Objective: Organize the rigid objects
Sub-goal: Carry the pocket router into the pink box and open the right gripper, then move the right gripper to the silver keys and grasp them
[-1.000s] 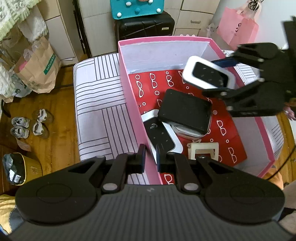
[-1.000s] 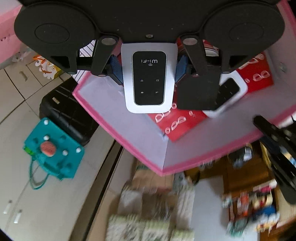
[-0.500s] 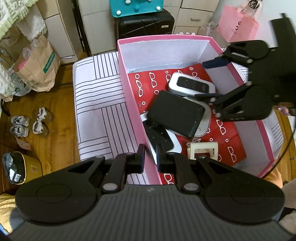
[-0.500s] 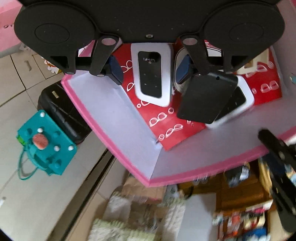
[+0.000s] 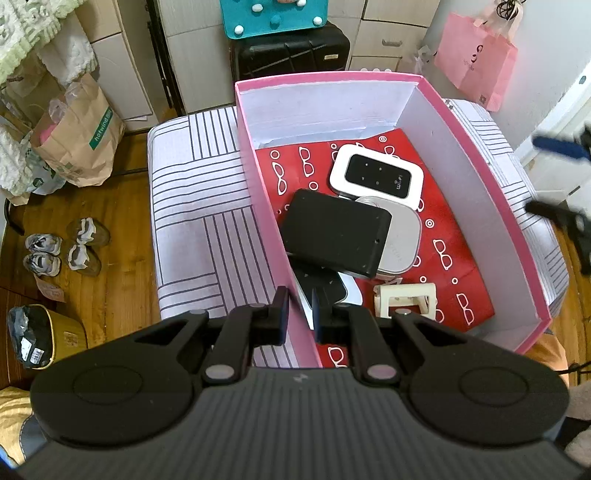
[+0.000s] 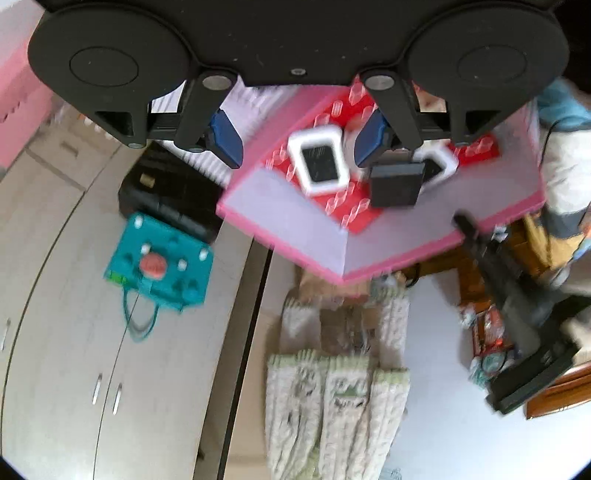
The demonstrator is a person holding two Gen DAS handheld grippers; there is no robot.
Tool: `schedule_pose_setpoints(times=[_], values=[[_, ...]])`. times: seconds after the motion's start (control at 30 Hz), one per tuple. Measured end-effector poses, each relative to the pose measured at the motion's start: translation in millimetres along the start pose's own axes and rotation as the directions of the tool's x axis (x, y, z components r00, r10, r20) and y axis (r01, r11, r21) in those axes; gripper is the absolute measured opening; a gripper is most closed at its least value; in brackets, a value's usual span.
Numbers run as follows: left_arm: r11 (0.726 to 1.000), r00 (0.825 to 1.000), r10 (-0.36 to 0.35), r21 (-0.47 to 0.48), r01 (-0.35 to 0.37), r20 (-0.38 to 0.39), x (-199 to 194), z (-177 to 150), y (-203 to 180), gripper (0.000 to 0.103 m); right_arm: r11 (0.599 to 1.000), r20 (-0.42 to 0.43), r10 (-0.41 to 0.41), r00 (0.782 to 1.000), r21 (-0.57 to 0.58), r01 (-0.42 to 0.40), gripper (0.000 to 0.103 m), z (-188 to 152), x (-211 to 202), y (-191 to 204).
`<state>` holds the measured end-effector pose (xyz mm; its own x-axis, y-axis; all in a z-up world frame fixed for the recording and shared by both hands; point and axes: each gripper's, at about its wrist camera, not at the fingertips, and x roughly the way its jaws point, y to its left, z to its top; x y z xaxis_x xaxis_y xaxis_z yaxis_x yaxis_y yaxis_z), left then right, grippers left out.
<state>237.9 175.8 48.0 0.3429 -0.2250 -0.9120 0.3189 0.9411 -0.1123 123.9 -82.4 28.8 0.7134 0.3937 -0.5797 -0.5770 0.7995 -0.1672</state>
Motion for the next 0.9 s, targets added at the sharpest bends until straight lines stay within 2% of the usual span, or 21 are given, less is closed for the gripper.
schedule_pose_setpoints(times=[0.1, 0.2, 0.27, 0.33, 0.43, 0.67, 0.77, 0.83, 0.9], values=[[1.000, 1.000, -0.008, -0.015, 0.008, 0.006, -0.8, -0.4, 3.0, 0.011, 1.000, -0.048, -0.007, 0.999, 0.024, 0.008, 0.068, -16.0, -8.8, -1.7], [1.000, 1.000, -0.013, -0.024, 0.013, 0.014, -1.0, -1.2, 4.1, 0.011, 0.991, -0.102, 0.029, 0.994, 0.134, -0.016, 0.068, -33.5, -13.8, -9.4], [1.000, 1.000, -0.015, -0.028, 0.015, 0.019, -1.0, -2.0, 4.5, 0.011, 0.981, -0.135, 0.027, 0.991, 0.194, 0.000, 0.068, -48.0, -13.6, -11.6], [0.999, 1.000, -0.013, -0.031, 0.014, 0.026, -0.9, -3.2, 4.6, 0.011, 0.973, -0.163, 0.024, 0.986, 0.229, 0.015, 0.068, -62.6, -12.0, -12.4], [1.000, 0.999, 0.008, -0.026, -0.007, 0.044, -1.6, -6.9, 1.5, 0.010, 0.954, -0.192, 0.063, 0.979, 0.298, -0.003, 0.067, -83.2, -5.7, -13.9], [0.999, 0.999, 0.011, -0.033, -0.010, 0.047, -2.1, -6.6, -0.3, 0.010, 0.945, -0.313, 0.078, 0.946, 0.324, 0.029, 0.066, -117.5, 10.5, -3.7], [0.999, 0.999, 0.009, -0.036, -0.008, 0.041, -2.1, -5.2, 0.3, 0.010, 0.915, -0.351, 0.132, 0.927, 0.403, 0.023, 0.065, -128.4, 19.3, -9.2], [0.999, 0.999, 0.013, -0.031, -0.012, 0.042, -1.9, -4.9, 0.7, 0.010, 0.905, -0.333, 0.137, 0.933, 0.424, 0.019, 0.059, -130.6, 20.9, -12.2], [0.999, 0.999, 0.015, -0.030, -0.014, 0.042, -1.5, -5.7, 0.8, 0.010, 0.922, -0.318, 0.084, 0.944, 0.384, 0.047, 0.060, -127.3, 21.5, -10.3]])
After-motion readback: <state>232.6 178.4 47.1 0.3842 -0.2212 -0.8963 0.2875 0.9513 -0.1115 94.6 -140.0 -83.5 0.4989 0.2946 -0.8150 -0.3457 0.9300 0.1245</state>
